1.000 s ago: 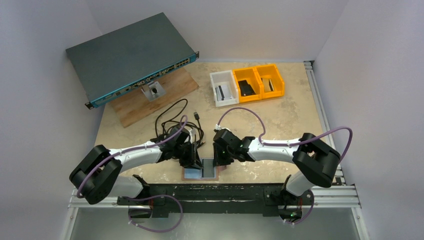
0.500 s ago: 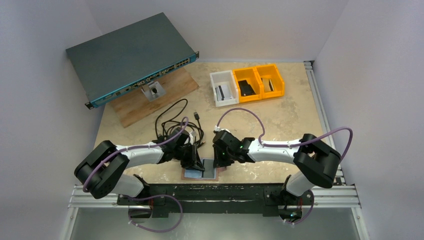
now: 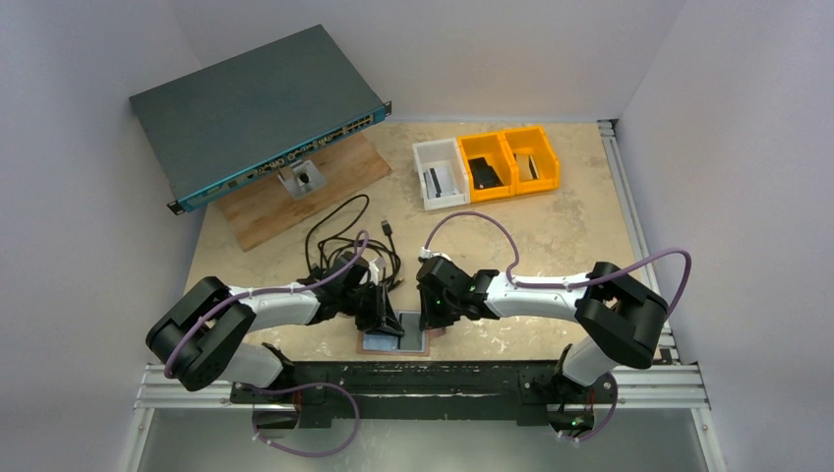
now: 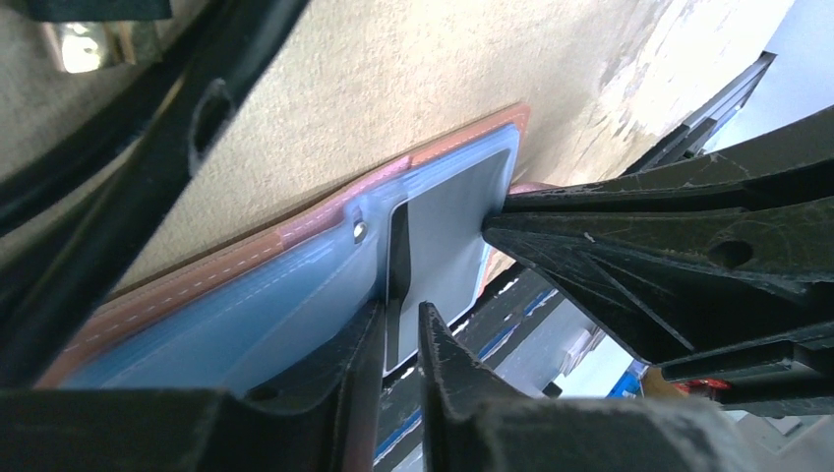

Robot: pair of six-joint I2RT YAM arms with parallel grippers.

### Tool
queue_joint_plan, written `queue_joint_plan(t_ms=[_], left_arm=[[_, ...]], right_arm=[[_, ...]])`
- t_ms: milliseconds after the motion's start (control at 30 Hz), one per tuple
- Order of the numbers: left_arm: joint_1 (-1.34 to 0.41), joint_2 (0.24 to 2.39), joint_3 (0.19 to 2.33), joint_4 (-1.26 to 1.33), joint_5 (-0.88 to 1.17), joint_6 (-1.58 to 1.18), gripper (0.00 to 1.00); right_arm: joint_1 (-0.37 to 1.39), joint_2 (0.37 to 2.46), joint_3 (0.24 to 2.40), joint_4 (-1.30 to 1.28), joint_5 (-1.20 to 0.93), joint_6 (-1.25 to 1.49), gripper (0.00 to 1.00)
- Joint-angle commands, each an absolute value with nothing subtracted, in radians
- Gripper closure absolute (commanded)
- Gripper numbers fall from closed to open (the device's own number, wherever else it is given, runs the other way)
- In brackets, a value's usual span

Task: Take the credit cards out of the card holder
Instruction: Remove the credit card from the card holder.

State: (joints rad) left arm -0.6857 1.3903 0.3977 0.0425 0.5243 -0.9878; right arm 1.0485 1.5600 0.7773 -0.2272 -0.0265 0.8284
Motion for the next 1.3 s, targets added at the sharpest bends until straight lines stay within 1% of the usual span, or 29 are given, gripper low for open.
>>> queue_joint_plan(t_ms=[0, 133, 267, 467, 933, 1200, 1267], left_arm=[[-0.706, 1.412, 0.387, 0.129, 0.513, -0.988, 0.96], [-0.706, 1.398, 0.409, 0.104, 0.523, -0.972, 1.0], [-0.706, 1.367, 0.432, 0.04, 0.51, -0.954, 1.0], [-0.705, 1.302, 0.473, -0.165, 0.422, -0.909, 1.0], [-0.683, 1.262, 0.468, -0.254, 0.369, -0.87, 1.0], [-0.648, 1.173, 0.489, -0.364, 0.353, -0.803, 1.0], [-0.634, 1.155, 0.495, -0.39, 0.347, -0.782, 1.0]], right_arm=[[1.074, 1.614, 0.795, -0.173, -0.064, 0.834, 0.95], [1.074, 1.613, 0.799, -0.171, -0.063, 0.835, 0.94], [1.074, 1.621, 0.795, -0.181, -0.069, 0.845, 0.94], [1.051, 1.605, 0.762, -0.202, -0.034, 0.879, 0.92], [1.021, 1.578, 0.701, -0.189, -0.027, 0.897, 0.92], [1.016, 1.555, 0.701, -0.189, -0.025, 0.895, 0.92], [1.014, 1.546, 0.709, -0.19, -0.025, 0.892, 0.9]])
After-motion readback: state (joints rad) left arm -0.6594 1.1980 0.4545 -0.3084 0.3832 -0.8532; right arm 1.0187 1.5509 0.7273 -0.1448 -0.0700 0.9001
